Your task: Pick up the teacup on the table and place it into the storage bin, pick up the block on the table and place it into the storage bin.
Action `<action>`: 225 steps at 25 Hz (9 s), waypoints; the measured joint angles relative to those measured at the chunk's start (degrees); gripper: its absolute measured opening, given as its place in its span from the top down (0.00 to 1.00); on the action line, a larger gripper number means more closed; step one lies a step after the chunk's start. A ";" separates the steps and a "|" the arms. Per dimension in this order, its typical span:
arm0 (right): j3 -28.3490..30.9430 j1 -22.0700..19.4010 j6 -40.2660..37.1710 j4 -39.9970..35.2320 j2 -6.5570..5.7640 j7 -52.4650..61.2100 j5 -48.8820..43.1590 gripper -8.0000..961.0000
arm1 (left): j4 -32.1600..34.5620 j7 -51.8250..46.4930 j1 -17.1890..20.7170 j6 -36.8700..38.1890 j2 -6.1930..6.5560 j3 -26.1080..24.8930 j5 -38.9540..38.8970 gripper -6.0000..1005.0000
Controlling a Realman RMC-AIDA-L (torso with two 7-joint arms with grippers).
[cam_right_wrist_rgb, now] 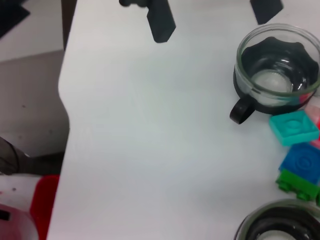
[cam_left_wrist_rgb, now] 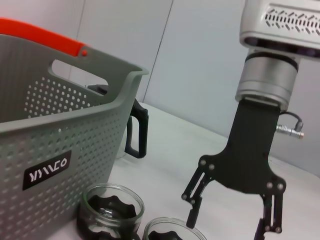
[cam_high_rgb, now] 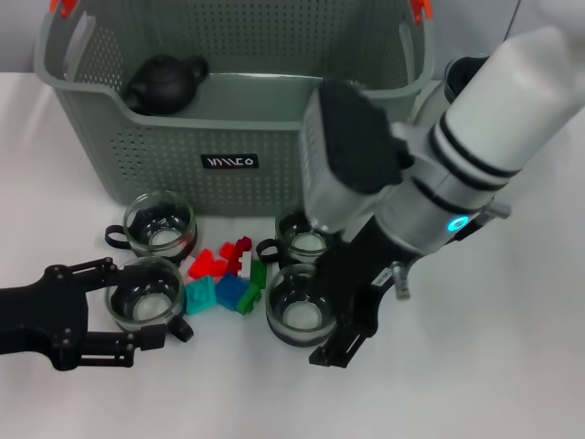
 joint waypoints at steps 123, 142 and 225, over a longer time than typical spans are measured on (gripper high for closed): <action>21.02 6.37 7.65 -15.26 -0.75 10.25 1.25 0.93 | -0.21 0.97 0.29 0.16 -0.07 -0.33 1.95 0.08; 24.14 18.35 32.71 17.08 -0.89 19.06 -25.18 0.92 | -0.52 2.99 -0.20 -0.20 0.09 -0.49 2.61 0.08; -3.60 -4.71 0.60 -18.50 -0.49 17.18 -11.36 0.24 | -1.64 3.58 1.02 -1.15 -0.35 -0.51 2.78 0.08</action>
